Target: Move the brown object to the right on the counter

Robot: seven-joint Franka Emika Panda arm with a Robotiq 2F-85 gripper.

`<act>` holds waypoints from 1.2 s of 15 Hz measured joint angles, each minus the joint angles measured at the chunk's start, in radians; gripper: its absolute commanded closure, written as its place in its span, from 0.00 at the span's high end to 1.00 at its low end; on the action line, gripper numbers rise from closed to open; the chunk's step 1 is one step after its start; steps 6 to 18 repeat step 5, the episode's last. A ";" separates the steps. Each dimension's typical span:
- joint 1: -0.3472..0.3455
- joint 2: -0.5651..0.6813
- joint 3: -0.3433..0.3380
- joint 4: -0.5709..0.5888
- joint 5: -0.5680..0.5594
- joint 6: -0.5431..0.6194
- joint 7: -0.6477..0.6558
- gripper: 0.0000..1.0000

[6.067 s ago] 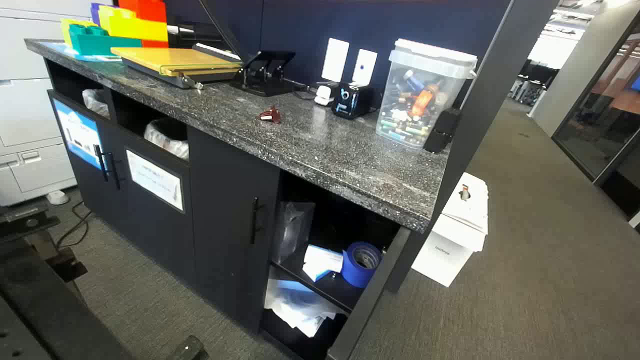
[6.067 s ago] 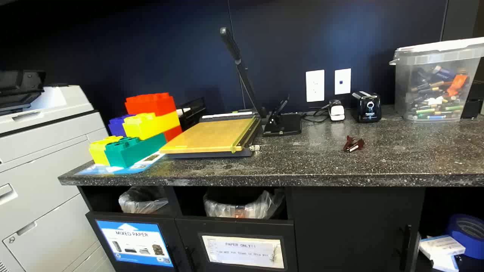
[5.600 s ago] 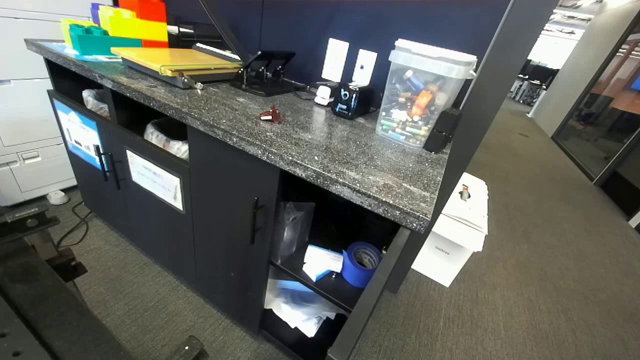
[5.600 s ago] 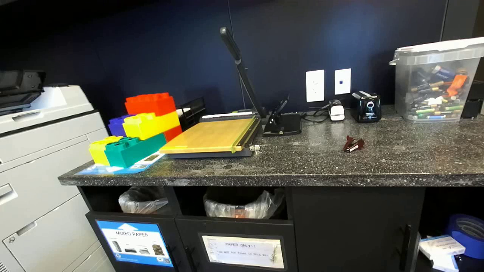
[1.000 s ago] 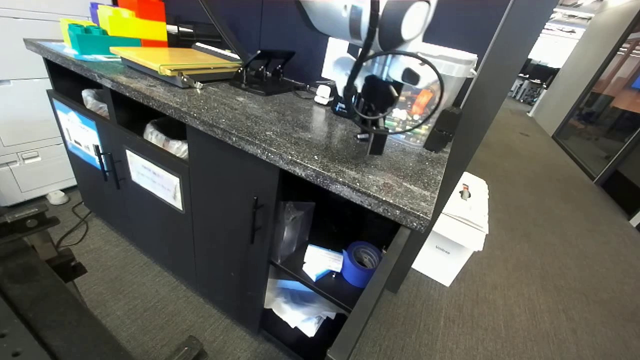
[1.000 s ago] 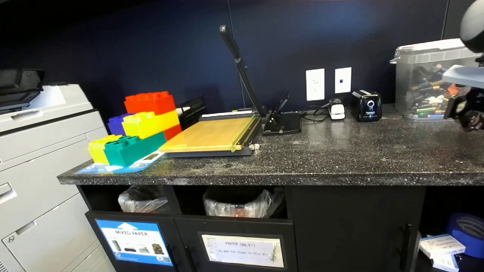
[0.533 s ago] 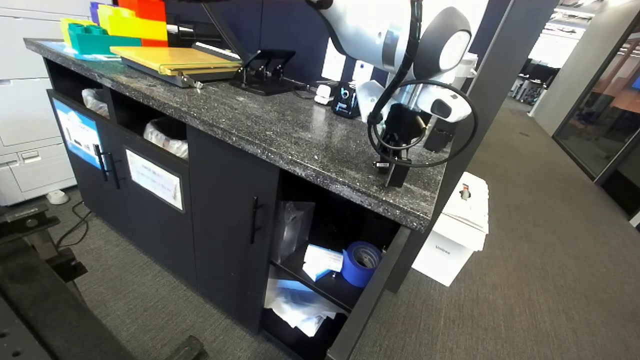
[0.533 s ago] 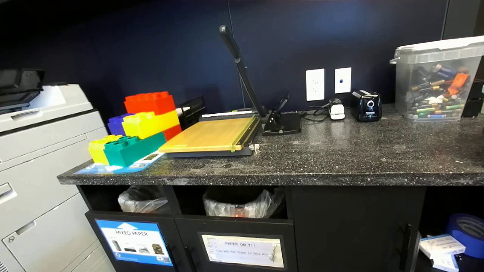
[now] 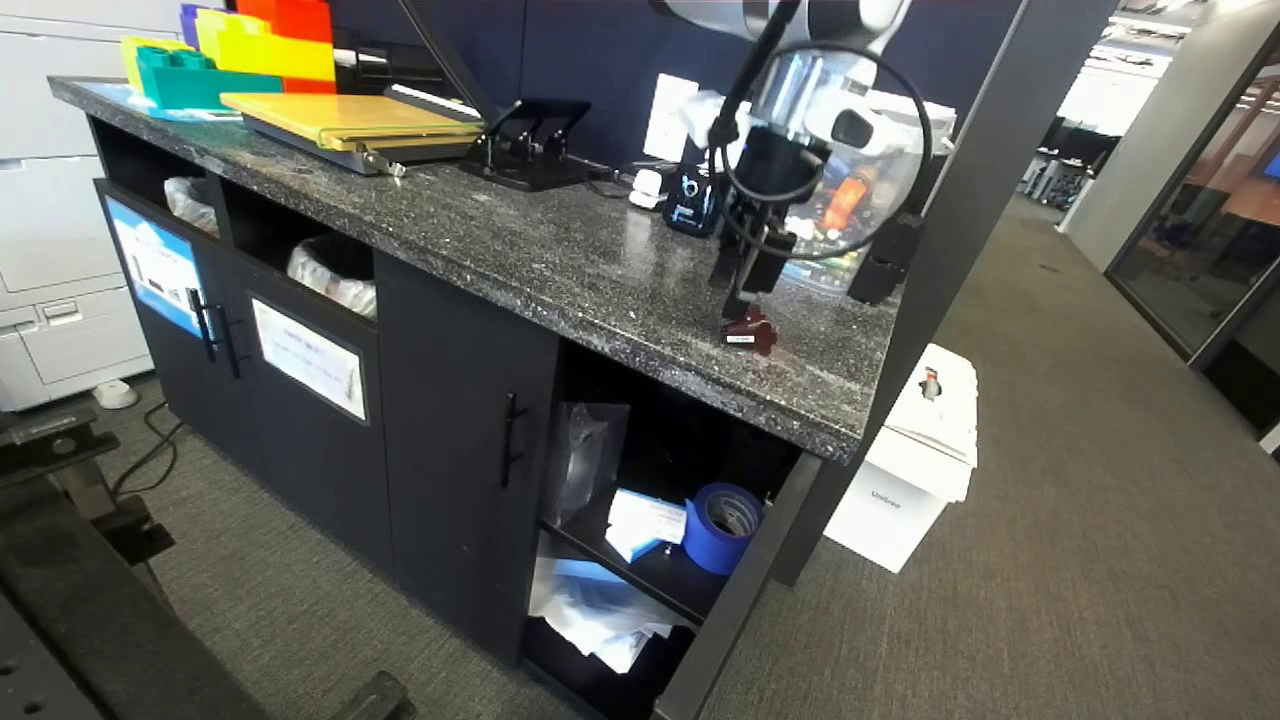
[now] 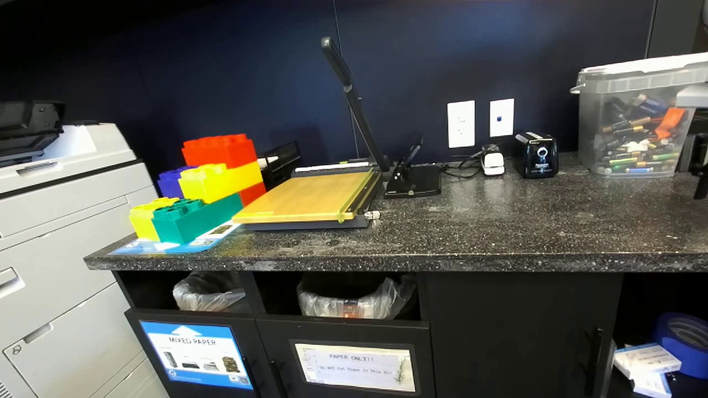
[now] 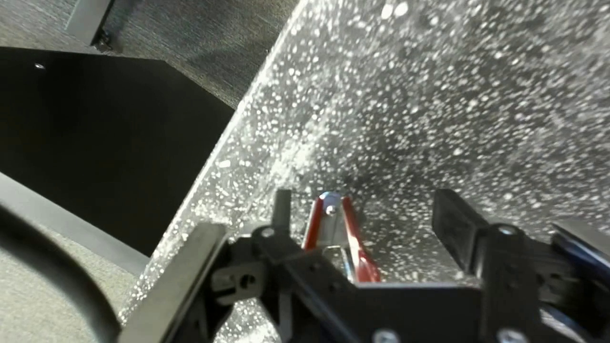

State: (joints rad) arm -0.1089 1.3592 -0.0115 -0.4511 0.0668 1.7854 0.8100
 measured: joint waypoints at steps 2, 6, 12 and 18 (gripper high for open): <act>0.022 -0.060 0.002 0.001 0.000 -0.093 -0.021 0.98; 0.039 -0.139 0.015 -0.003 0.005 -0.218 -0.054 1.00; 0.039 -0.139 0.015 -0.003 0.005 -0.218 -0.054 1.00; 0.039 -0.139 0.015 -0.003 0.005 -0.218 -0.054 1.00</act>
